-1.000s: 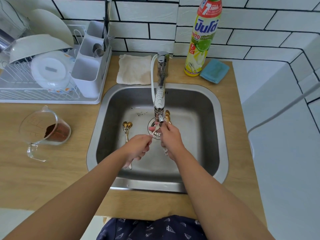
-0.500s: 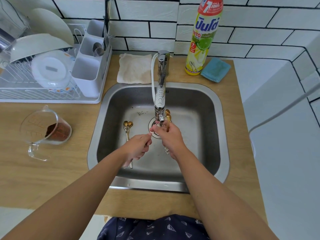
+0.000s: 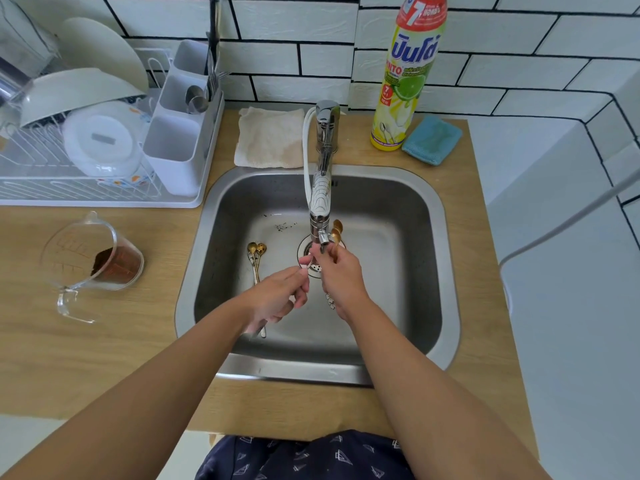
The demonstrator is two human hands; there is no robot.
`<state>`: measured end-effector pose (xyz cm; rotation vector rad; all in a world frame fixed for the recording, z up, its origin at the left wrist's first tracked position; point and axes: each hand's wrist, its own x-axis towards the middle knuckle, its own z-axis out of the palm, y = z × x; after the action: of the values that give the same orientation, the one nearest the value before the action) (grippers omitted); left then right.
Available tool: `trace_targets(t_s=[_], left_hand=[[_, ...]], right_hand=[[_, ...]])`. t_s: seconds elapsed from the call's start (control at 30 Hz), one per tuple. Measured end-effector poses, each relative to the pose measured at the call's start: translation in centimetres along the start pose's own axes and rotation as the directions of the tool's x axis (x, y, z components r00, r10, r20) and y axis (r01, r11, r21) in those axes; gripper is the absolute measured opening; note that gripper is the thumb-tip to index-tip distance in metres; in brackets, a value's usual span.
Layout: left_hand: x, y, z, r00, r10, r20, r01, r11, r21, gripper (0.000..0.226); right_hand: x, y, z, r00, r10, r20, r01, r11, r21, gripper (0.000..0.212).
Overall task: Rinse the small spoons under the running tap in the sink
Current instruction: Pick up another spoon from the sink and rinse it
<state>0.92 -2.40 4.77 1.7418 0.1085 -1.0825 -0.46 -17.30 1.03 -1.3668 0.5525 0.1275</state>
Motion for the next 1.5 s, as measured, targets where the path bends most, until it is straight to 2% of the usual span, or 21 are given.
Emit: trace_targets(t_s=[0.1, 0.17, 0.23, 0.3, 0.37, 0.43, 0.5, 0.63, 0.77, 0.83, 0.97, 1.03, 1.1, 1.13, 1.3, 1.37, 1.5], left_hand=[[0.1, -0.3, -0.2, 1.000, -0.014, -0.002, 0.014, 0.999, -0.050, 0.042], [0.1, -0.5, -0.3, 1.000, -0.022, 0.006, 0.022, 0.998, -0.054, 0.044], [0.3, -0.4, -0.3, 1.000, 0.000, -0.012, 0.000, 0.999, -0.040, 0.045], [0.9, -0.1, -0.2, 0.996, 0.038, -0.083, -0.035, 0.999, 0.033, 0.040], [1.6, 0.5, -0.2, 0.977, 0.095, -0.190, -0.058, 0.979, 0.193, 0.037], [2.3, 0.9, -0.3, 0.952, 0.137, -0.274, -0.052, 0.954, 0.296, 0.037], [2.9, 1.3, -0.1, 0.949, 0.124, -0.290, -0.067, 0.978, 0.199, 0.032], [4.3, 2.8, 2.1, 0.970, 0.091, -0.225, -0.106, 0.993, -0.058, 0.027], [4.1, 3.9, 3.1, 0.980, 0.134, -0.146, -0.173, 0.938, -0.299, 0.022], [3.6, 4.3, 3.0, 0.971, 0.154, -0.185, -0.197, 0.949, -0.246, 0.019], [3.9, 4.8, 3.5, 0.916, 0.168, -0.365, -0.171, 0.985, 0.022, 0.030], [4.0, 4.6, 3.4, 0.945, 0.189, -0.266, -0.200, 0.980, -0.012, 0.029], [3.6, 4.3, 3.1, 0.977, 0.191, -0.094, -0.203, 0.970, -0.136, 0.021], [3.4, 4.0, 2.9, 0.980, 0.189, -0.053, -0.196, 0.965, -0.176, 0.017], [3.9, 3.2, 3.0, 0.962, 0.145, -0.232, -0.161, 0.985, -0.053, 0.032], [3.7, 2.7, 2.6, 0.963, 0.130, -0.235, -0.151, 0.986, -0.073, 0.032], [2.4, 1.0, 1.2, 0.980, 0.107, -0.167, -0.108, 0.994, 0.006, 0.034]], right_hand=[[-0.1, 0.2, -0.2, 0.994, 0.003, 0.109, -0.001, 1.000, -0.021, 0.012], [0.1, 0.3, -0.7, 0.993, -0.007, 0.119, 0.009, 1.000, -0.014, 0.009], [0.1, 0.3, -0.7, 0.999, -0.009, 0.034, 0.008, 1.000, 0.011, 0.016], [0.3, 0.2, -0.7, 0.992, -0.009, -0.127, 0.022, 0.995, 0.102, 0.018], [0.7, -0.3, -1.3, 0.953, 0.027, -0.303, 0.053, 0.966, 0.253, 0.022], [1.3, -1.1, -2.6, 0.909, 0.067, -0.412, 0.081, 0.940, 0.330, 0.023], [1.7, -1.7, -4.0, 0.894, 0.091, -0.439, 0.069, 0.939, 0.336, 0.017], [1.6, -2.1, -5.0, 0.937, 0.091, -0.337, 0.022, 0.947, 0.319, 0.016], [1.5, -2.6, -5.7, 0.934, 0.111, -0.341, 0.003, 0.948, 0.318, 0.018], [1.5, -2.7, -6.1, 0.932, 0.118, -0.343, -0.001, 0.946, 0.323, 0.020], [1.4, -2.6, -5.7, 0.939, 0.121, -0.323, -0.009, 0.944, 0.329, 0.027], [1.5, -2.9, -5.8, 0.934, 0.117, -0.337, 0.006, 0.939, 0.345, 0.026], [1.7, -3.2, -6.2, 0.929, 0.102, -0.355, 0.030, 0.937, 0.348, 0.021], [1.7, -3.3, -6.4, 0.929, 0.096, -0.357, 0.034, 0.939, 0.341, 0.020], [1.1, -3.1, -4.6, 0.955, 0.090, -0.282, -0.004, 0.957, 0.291, 0.021], [0.7, -3.1, -3.7, 0.971, 0.089, -0.220, -0.022, 0.958, 0.286, 0.016], [-1.0, -1.0, -1.8, 0.986, 0.160, -0.053, -0.148, 0.972, 0.183, 0.016]])
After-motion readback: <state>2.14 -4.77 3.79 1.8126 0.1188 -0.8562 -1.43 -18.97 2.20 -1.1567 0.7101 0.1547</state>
